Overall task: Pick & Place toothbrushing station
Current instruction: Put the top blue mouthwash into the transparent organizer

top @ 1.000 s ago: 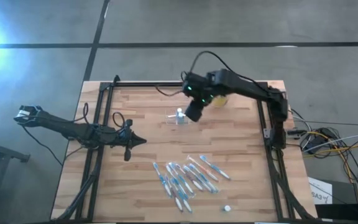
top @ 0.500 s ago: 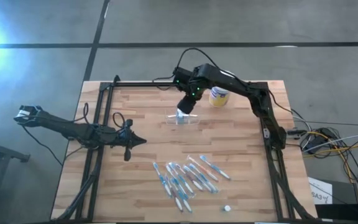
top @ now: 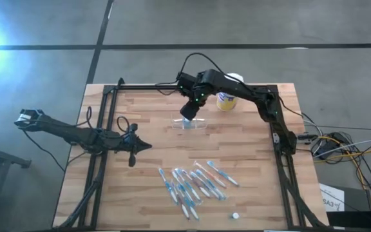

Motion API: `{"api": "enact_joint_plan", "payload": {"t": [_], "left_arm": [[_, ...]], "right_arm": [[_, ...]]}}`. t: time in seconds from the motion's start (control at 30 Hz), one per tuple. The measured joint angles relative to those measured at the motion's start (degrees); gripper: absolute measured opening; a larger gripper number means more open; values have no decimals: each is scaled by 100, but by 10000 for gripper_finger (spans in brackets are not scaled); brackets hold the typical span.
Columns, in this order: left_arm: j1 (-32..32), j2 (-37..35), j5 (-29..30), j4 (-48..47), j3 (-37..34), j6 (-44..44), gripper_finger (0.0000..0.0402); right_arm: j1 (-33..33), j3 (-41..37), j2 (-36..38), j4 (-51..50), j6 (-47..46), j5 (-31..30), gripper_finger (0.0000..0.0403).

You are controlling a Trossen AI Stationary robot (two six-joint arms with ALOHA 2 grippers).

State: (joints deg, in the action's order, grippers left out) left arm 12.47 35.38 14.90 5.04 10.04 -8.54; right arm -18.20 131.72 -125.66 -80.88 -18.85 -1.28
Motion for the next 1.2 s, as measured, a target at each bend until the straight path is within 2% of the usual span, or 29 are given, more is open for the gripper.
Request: {"api": "enact_joint_plan", "payload": {"t": [0.8,1.2], "left_arm": [[2,0,0,6,0,-2,10],[2,0,0,7,0,-2,10]], "right_arm": [[-8,-1272,-20,1020,-66,-15,88],[-39,-1544,-18,1407,-63,-22,88]]}}
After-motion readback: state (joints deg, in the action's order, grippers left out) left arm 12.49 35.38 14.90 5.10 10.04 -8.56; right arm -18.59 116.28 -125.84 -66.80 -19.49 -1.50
